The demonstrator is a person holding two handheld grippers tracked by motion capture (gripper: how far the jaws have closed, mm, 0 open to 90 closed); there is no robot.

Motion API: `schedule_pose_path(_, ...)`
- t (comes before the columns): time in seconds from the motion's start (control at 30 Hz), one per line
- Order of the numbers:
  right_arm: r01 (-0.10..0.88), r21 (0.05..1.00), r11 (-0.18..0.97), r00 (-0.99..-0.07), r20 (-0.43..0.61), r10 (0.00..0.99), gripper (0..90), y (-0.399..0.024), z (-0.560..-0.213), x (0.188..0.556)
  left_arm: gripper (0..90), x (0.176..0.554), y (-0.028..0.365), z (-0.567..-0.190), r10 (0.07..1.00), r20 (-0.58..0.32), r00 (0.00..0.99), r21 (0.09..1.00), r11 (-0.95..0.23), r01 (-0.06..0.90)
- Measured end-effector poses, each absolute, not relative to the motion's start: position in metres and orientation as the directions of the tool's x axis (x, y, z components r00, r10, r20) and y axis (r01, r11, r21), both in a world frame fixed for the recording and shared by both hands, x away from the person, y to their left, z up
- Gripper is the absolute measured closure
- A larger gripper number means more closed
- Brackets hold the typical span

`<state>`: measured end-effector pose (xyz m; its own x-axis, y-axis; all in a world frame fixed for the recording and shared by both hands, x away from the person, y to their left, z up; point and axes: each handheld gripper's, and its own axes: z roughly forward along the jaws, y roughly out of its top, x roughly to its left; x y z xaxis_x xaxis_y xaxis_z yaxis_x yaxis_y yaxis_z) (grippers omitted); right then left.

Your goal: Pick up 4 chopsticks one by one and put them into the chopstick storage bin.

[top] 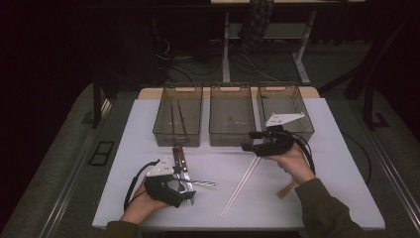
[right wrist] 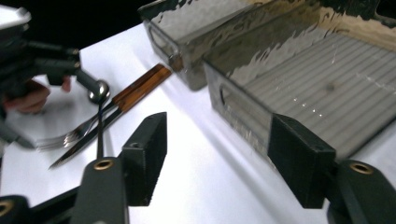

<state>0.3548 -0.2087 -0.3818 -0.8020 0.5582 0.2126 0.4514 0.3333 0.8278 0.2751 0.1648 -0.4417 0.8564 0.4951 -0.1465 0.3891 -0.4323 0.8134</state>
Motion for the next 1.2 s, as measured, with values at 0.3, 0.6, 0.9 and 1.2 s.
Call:
schedule_pose_path(0.3,0.438,0.797,0.415,-0.831,0.182,0.526,55.7,-0.223,-0.402,0.32,1.3,0.275,0.163,-0.442,0.494,-0.14,0.858,0.811,-0.441,0.385)
schedule_pose_path(0.6,0.407,0.754,0.515,-0.881,0.175,0.44,75.3,-0.211,-0.421,0.287,1.3,0.273,0.163,-0.441,0.484,-0.132,0.865,0.81,-0.451,0.375)
schedule_pose_path(0.9,0.355,0.721,0.595,-0.927,0.19,0.323,89.6,-0.184,-0.435,0.265,1.3,0.273,0.162,-0.44,0.484,-0.128,0.866,0.809,-0.454,0.373)
schedule_pose_path(1.2,0.305,0.696,0.65,-0.95,0.169,0.264,89.6,-0.155,-0.445,0.256,1.3,0.273,0.162,-0.44,0.482,-0.13,0.867,0.808,-0.455,0.374)
